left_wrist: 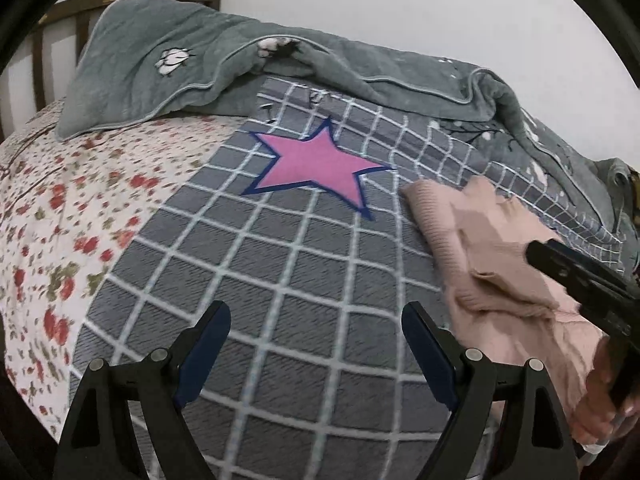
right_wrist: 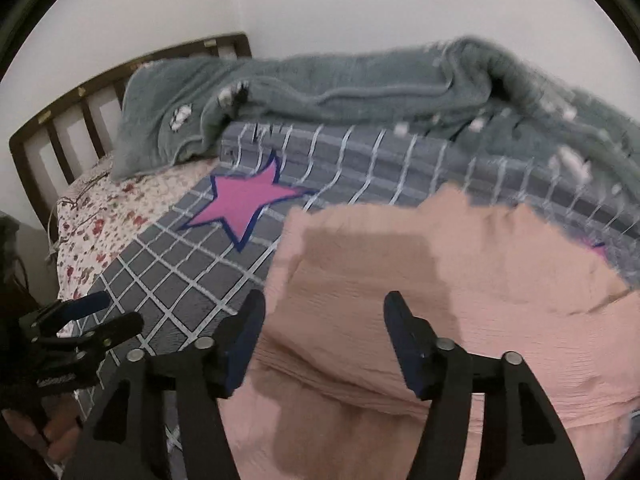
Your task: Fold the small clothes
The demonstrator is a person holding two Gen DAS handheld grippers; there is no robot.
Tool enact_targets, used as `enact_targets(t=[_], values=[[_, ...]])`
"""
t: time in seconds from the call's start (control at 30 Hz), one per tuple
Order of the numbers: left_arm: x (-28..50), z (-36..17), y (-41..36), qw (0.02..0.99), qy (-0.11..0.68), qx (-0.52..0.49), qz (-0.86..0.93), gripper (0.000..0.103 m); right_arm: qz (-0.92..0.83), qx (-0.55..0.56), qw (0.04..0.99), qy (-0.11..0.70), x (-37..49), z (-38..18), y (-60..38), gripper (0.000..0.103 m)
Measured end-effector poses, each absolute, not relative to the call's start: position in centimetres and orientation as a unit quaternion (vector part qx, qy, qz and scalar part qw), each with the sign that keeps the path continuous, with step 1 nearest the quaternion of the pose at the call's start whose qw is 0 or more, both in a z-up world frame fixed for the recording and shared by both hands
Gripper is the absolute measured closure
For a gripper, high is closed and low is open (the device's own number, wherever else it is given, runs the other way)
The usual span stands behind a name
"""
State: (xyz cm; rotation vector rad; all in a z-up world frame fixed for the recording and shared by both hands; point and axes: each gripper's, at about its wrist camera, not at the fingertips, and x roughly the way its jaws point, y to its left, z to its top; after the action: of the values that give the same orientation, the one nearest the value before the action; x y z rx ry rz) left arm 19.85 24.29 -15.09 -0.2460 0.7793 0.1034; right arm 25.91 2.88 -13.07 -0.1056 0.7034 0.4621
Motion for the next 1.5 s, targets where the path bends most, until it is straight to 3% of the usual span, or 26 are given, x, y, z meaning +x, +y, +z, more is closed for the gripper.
enact_targets(t=[0.4,0.63,0.73,0.87,1.0,1.1,1.4,1.47,1.5], values=[[23.7,-14.7,18.8,0.914,0.386,-0.125,-0.008,0.018,0.096,-0.101,0.942,0.306,24.2,-10.8,-11.6,0.035],[25.6,-14.2,13.5,0.906,0.407,-0.099,-0.056,0.04,0.026,-0.047,0.941,0.333,24.6,-12.8,-22.4,0.036],[26.2,-14.7,11.5,0.898,0.429,-0.077,-0.056,0.056,0.027,-0.011,0.938,0.346,24.7,-14.2,-24.7,0.038],[26.5,-15.4,10.1,0.897,0.438,-0.051,-0.034,0.066,0.04,-0.012,0.928,0.37,25.2,-15.5,-24.8,0.042],[26.4,-15.6,9.5,0.897,0.438,-0.051,-0.037,0.096,0.04,-0.017,0.926,0.375,25.3,-16.1,-24.5,0.043],[25.7,-15.0,9.6,0.906,0.421,-0.045,-0.03,0.096,0.041,-0.02,0.926,0.374,25.2,-16.0,-24.4,0.049],[25.2,-16.0,10.9,0.906,0.417,-0.069,-0.034,0.092,0.046,-0.003,0.927,0.372,25.4,-15.7,-24.8,0.05],[25.2,-15.5,11.3,0.908,0.411,-0.076,-0.034,0.085,0.048,0.001,0.929,0.367,25.5,-15.4,-24.8,0.05],[25.3,-15.1,11.7,0.909,0.407,-0.081,-0.028,0.076,0.049,0.005,0.93,0.365,25.5,-15.3,-24.9,0.05]])
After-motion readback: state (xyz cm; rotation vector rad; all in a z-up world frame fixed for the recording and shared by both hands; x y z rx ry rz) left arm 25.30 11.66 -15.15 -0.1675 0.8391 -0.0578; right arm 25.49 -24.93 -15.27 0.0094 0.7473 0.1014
